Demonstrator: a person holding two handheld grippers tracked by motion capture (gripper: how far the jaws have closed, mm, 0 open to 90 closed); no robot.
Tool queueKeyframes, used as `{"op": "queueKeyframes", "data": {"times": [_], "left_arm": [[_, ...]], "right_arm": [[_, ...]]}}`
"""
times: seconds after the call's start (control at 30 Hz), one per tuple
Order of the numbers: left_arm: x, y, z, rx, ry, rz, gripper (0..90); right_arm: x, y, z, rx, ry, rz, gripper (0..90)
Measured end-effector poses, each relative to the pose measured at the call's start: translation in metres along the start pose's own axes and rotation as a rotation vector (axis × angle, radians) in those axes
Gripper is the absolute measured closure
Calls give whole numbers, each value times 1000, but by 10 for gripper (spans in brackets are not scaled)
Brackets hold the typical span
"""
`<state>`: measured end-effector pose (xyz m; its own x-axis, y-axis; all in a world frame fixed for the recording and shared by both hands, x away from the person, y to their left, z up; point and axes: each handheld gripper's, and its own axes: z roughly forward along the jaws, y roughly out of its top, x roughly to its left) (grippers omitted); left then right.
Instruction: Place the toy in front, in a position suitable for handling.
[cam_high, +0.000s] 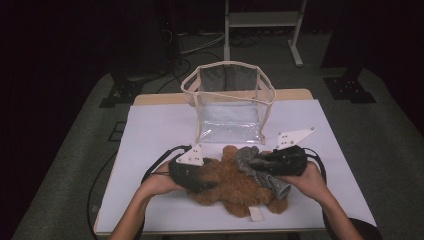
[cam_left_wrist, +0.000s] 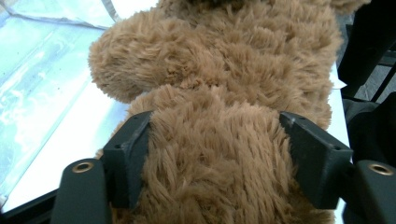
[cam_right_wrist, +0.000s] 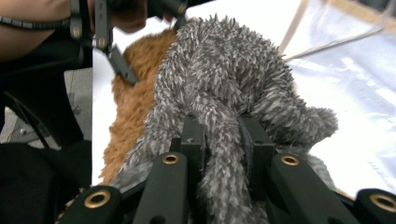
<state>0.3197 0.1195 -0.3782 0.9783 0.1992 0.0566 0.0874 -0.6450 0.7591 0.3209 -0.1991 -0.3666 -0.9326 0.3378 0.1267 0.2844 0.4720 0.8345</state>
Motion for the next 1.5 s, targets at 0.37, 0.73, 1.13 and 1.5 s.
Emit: {"op": "queueKeyframes", "data": {"times": [0.37,0.73,1.13,1.5], "left_arm": [[15,-9,-1,14,-88,-111,41],[25,3,9,114,-104,-127,414],[45,27,3,49,176,-45,475],[30,3,-8,51,115,-31,302]], "right_arm": [[23,-9,5,0,88,-61,742],[6,-6,4,0,86,-14,741],[-41,23,-1,0,17,-4,742],[-51,6,11,6,58,40,741]]}}
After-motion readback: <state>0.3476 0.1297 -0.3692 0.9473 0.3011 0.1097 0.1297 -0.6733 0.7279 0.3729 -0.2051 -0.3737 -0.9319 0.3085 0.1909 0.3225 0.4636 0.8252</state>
